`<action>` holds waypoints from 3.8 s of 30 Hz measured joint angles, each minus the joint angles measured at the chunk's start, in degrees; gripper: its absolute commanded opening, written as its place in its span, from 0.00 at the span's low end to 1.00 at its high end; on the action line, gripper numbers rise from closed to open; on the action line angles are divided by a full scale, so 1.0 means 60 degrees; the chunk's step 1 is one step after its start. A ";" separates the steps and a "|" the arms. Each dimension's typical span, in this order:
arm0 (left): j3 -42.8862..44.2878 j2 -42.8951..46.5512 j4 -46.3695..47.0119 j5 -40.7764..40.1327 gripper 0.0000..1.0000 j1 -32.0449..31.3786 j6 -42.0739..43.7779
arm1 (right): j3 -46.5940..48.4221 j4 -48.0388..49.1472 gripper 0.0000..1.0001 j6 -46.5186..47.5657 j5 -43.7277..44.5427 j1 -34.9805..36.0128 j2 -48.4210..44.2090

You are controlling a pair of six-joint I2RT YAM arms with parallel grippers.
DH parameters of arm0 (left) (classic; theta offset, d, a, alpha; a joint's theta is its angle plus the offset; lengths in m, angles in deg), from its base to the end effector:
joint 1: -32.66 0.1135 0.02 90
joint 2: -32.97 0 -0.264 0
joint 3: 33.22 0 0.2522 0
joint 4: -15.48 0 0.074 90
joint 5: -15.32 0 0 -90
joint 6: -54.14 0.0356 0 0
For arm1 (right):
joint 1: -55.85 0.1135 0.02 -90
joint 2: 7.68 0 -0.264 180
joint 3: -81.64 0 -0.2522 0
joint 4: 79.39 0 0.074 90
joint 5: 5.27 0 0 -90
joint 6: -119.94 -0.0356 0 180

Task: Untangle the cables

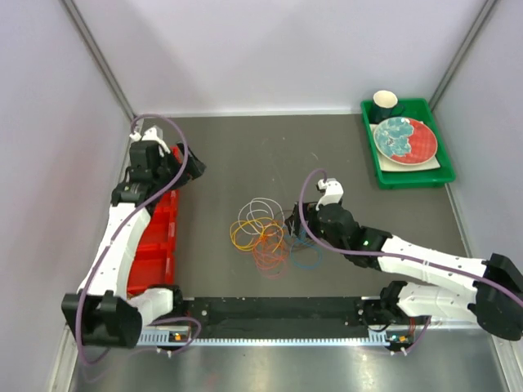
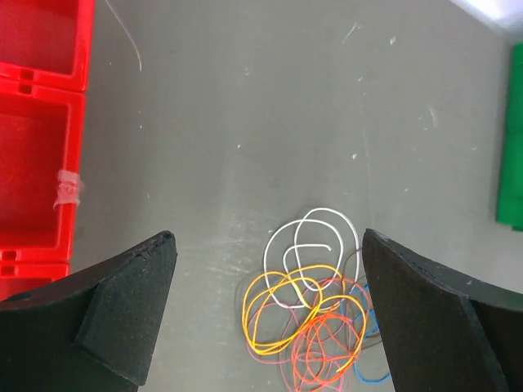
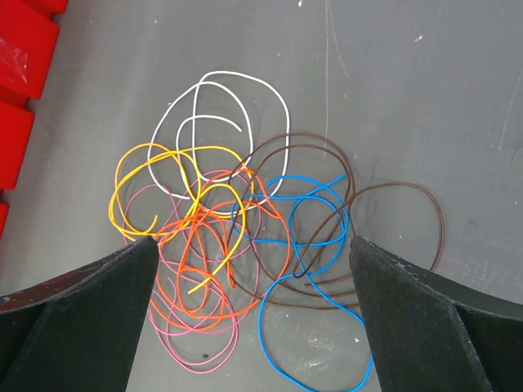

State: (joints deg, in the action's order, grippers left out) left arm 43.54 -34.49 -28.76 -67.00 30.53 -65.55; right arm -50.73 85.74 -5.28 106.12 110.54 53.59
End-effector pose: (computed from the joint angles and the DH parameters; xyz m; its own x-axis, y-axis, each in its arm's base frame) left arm 0.2569 -0.0143 0.3355 -0.5697 -0.4700 -0.6742 -0.1564 0.8673 -0.4725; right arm 0.1449 0.1821 0.2344 -0.5568 0.1430 -0.8183 -0.3103 0.8780 0.3646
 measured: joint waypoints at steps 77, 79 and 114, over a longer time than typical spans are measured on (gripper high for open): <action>-0.3595 -0.2135 0.0732 -0.4645 0.00 -0.6761 -0.2284 | 0.0109 -0.1698 0.99 -0.1668 0.1698 -0.0044 0.0142; -0.3555 -0.2182 0.0736 -0.4725 0.00 -0.6761 -0.2273 | 0.0131 -0.1690 0.99 -0.1665 0.1698 -0.0058 0.0149; 0.0098 0.2244 -0.3574 -0.5147 0.99 -0.6757 -0.1464 | 0.0306 -0.1781 0.99 -0.1657 0.1464 -0.0066 0.0382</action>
State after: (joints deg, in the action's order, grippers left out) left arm 44.13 -21.02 -50.20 -97.88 -10.01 -74.34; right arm -48.90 75.06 -15.23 114.91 110.15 55.89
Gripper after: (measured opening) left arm 0.981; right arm 0.988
